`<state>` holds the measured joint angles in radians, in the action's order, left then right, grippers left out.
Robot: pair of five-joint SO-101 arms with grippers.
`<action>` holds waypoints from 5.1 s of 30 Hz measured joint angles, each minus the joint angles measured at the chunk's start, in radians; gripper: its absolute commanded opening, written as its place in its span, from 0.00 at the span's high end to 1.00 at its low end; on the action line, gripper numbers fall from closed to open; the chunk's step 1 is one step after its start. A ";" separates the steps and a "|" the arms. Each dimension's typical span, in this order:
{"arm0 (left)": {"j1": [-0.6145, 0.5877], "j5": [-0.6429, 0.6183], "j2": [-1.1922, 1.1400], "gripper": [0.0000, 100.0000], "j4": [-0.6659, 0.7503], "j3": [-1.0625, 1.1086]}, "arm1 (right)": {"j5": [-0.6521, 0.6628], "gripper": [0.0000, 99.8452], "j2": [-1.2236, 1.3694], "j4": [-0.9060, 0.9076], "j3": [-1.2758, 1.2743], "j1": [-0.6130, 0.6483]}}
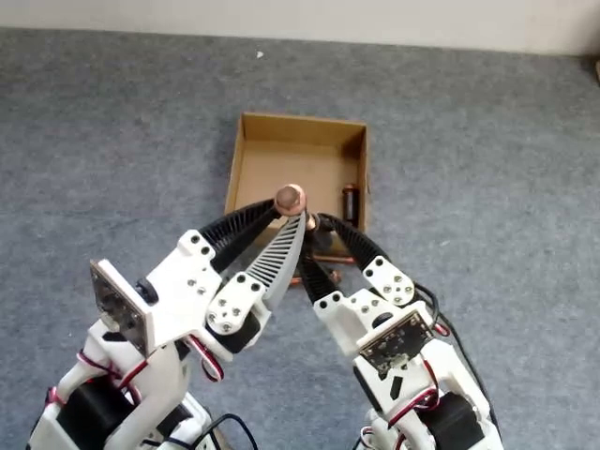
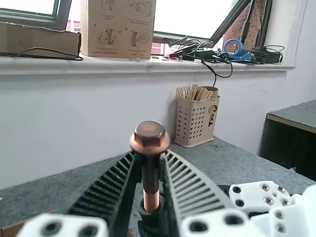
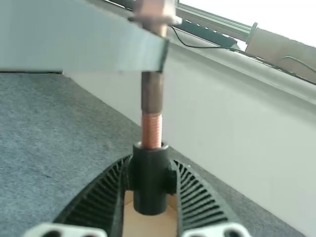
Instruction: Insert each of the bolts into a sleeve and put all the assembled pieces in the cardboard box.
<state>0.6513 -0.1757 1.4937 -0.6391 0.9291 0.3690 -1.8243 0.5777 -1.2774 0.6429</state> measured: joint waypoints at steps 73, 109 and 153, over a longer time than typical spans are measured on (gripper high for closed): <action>-0.879 0.175 -0.012 1.00 -0.107 0.628 | -0.057 0.99 1.013 0.028 0.422 -0.264; -1.125 0.175 -0.014 1.00 -0.106 0.628 | -0.304 0.82 1.415 0.405 0.887 0.080; -1.125 0.175 -0.014 1.00 -0.106 0.628 | -0.405 0.99 2.191 0.382 1.134 0.345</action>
<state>-0.4733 -0.0008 1.4799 -0.7449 1.5566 -0.0361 0.3667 0.9597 -0.1435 0.9881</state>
